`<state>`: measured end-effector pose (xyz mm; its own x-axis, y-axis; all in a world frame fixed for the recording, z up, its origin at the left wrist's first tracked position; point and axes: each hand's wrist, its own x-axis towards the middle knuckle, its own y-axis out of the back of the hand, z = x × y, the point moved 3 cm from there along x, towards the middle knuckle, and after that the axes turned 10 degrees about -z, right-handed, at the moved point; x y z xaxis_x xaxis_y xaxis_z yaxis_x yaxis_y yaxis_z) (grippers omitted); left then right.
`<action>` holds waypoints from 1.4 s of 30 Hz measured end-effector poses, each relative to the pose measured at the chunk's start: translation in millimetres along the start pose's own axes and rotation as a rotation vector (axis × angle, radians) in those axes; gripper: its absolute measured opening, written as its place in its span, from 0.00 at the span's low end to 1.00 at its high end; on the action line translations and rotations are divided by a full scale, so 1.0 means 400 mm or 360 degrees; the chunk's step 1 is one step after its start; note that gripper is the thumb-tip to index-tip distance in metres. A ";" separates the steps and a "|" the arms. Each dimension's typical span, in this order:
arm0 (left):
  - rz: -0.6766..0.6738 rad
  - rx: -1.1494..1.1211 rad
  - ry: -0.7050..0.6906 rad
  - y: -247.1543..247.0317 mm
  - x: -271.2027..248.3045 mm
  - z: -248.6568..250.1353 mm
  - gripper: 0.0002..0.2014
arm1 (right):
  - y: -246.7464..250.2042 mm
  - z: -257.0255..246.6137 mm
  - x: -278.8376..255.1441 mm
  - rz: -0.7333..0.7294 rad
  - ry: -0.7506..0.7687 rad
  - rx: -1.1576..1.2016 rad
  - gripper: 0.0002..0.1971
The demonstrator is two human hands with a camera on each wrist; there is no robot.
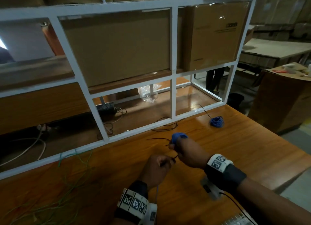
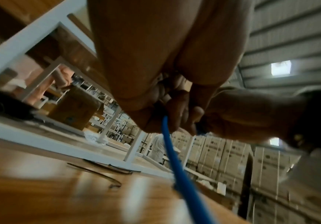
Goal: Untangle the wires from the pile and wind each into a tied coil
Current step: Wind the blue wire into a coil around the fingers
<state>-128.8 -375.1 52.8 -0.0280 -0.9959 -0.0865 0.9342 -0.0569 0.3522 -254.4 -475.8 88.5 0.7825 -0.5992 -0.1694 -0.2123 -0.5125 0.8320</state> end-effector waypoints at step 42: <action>0.0154 0.0437 -0.0144 -0.043 0.043 0.062 0.12 | 0.080 -0.061 -0.032 0.0683 0.0199 0.1240 0.13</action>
<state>-154.3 -392.8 68.1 0.0131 -0.9992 0.0389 0.8032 0.0337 0.5947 -256.7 -469.6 130.2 0.5927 -0.7872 0.1705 -0.8025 -0.5591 0.2084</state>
